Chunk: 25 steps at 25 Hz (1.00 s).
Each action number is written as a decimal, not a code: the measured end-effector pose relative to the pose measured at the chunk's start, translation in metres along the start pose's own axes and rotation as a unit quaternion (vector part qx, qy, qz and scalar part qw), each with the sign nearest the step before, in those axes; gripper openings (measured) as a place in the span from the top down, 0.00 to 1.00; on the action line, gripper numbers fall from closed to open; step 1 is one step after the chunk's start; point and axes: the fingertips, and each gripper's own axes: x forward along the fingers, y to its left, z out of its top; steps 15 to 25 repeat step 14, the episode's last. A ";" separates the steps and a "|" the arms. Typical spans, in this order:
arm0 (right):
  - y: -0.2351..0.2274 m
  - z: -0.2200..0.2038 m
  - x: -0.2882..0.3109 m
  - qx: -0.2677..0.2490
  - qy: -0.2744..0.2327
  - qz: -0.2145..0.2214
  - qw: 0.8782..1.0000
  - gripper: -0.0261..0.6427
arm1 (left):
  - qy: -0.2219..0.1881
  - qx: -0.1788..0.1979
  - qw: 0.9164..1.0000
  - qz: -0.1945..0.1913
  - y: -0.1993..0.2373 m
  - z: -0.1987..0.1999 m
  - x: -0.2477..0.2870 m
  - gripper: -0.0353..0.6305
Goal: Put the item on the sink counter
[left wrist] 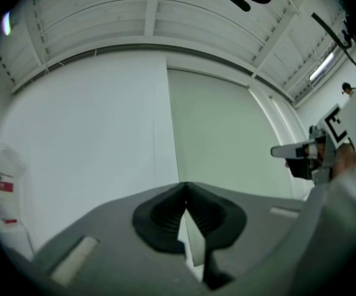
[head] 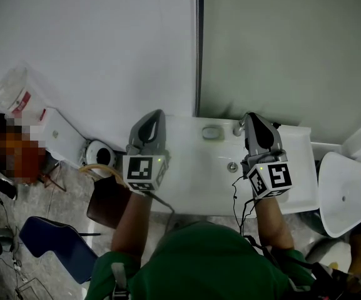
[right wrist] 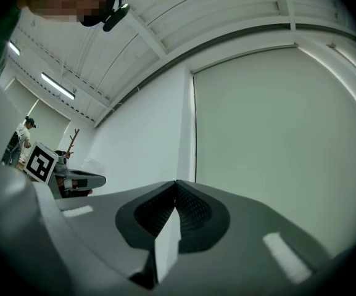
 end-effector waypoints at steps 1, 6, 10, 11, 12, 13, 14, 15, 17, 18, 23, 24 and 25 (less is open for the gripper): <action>0.000 0.000 0.000 0.000 0.000 0.000 1.000 0.97 | 0.001 0.000 1.000 0.000 0.000 -0.001 0.000 0.95; 0.003 -0.004 0.003 -0.004 0.000 0.002 1.000 0.97 | -0.001 -0.001 1.000 -0.004 0.002 -0.003 0.001 0.95; 0.004 -0.007 0.006 -0.001 0.004 -0.001 1.000 0.97 | 0.004 -0.002 1.000 -0.005 0.006 -0.007 0.002 0.95; 0.005 -0.007 0.007 -0.001 0.004 -0.001 1.000 0.97 | 0.005 -0.002 1.000 -0.004 0.007 -0.008 0.002 0.95; 0.006 -0.008 0.008 -0.002 0.004 -0.001 1.000 0.97 | 0.006 -0.002 1.000 -0.004 0.009 -0.009 0.002 0.95; 0.007 -0.009 0.009 -0.003 0.004 0.000 1.000 0.97 | 0.007 -0.003 1.000 -0.004 0.010 -0.011 0.002 0.95; 0.008 -0.009 0.011 -0.003 0.004 0.000 1.000 0.97 | 0.008 -0.003 1.000 -0.004 0.012 -0.012 0.002 0.95; 0.008 -0.009 0.011 -0.003 0.004 0.000 1.000 0.97 | 0.008 -0.003 1.000 -0.004 0.012 -0.012 0.002 0.95; 0.008 -0.009 0.011 -0.003 0.004 0.000 1.000 0.97 | 0.008 -0.003 1.000 -0.004 0.012 -0.012 0.002 0.95; 0.008 -0.009 0.011 -0.003 0.004 0.000 1.000 0.97 | 0.008 -0.003 1.000 -0.004 0.012 -0.012 0.002 0.95; 0.008 -0.009 0.011 -0.003 0.004 0.000 1.000 0.97 | 0.008 -0.003 1.000 -0.004 0.012 -0.012 0.002 0.95; 0.008 -0.009 0.011 -0.003 0.004 0.000 1.000 0.97 | 0.008 -0.003 1.000 -0.004 0.012 -0.012 0.002 0.95; 0.008 -0.009 0.011 -0.003 0.004 0.000 1.000 0.97 | 0.008 -0.003 1.000 -0.004 0.012 -0.012 0.002 0.95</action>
